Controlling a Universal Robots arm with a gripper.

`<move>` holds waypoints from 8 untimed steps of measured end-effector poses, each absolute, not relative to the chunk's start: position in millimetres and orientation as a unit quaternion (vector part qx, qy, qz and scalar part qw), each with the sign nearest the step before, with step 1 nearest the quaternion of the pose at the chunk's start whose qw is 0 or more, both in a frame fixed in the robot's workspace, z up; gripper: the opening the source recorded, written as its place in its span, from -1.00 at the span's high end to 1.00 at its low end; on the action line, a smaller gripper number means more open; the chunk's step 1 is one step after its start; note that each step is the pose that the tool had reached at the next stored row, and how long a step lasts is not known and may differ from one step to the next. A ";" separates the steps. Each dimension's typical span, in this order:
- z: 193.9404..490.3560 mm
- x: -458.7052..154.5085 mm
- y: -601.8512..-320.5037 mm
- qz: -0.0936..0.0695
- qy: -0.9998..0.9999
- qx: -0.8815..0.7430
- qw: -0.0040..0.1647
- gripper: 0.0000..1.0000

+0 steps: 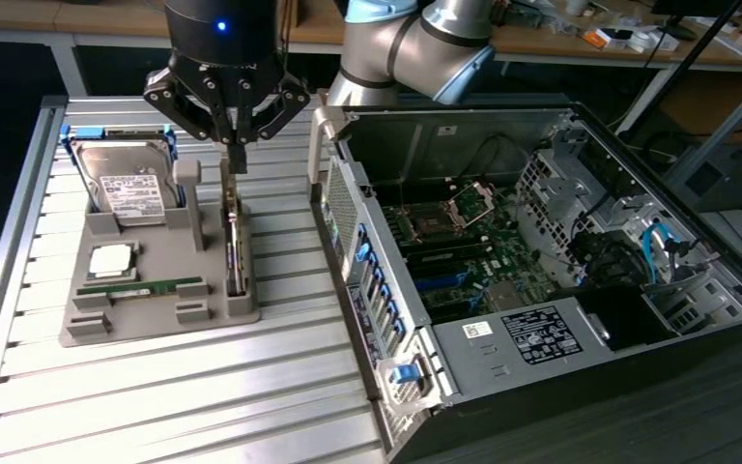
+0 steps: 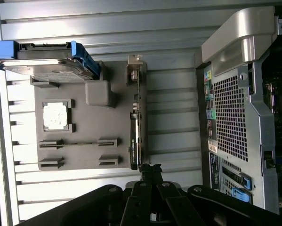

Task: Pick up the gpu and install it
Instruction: 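Pick up the gpu and move the gpu toward the slot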

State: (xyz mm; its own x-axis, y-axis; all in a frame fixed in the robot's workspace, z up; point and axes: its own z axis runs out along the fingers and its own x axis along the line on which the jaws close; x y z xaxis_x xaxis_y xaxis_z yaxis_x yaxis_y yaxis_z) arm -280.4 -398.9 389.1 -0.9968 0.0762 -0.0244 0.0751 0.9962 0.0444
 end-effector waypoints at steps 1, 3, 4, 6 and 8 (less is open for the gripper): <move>389.1 -280.4 -398.9 0.022 0.999 0.038 0.013 0.79; 389.1 -280.4 -398.9 0.022 0.999 0.038 0.013 0.79; 389.1 -280.4 -398.9 0.022 0.999 0.038 0.013 0.79; 389.1 -280.4 -398.9 0.022 0.999 0.038 0.013 0.77; 389.1 -280.4 -398.9 0.022 0.999 0.038 0.013 0.53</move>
State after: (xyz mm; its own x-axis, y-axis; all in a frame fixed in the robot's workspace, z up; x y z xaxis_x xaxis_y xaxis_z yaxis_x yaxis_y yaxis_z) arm -280.4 -398.9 389.1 -0.9968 0.0762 -0.0244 0.0751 0.9962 0.0443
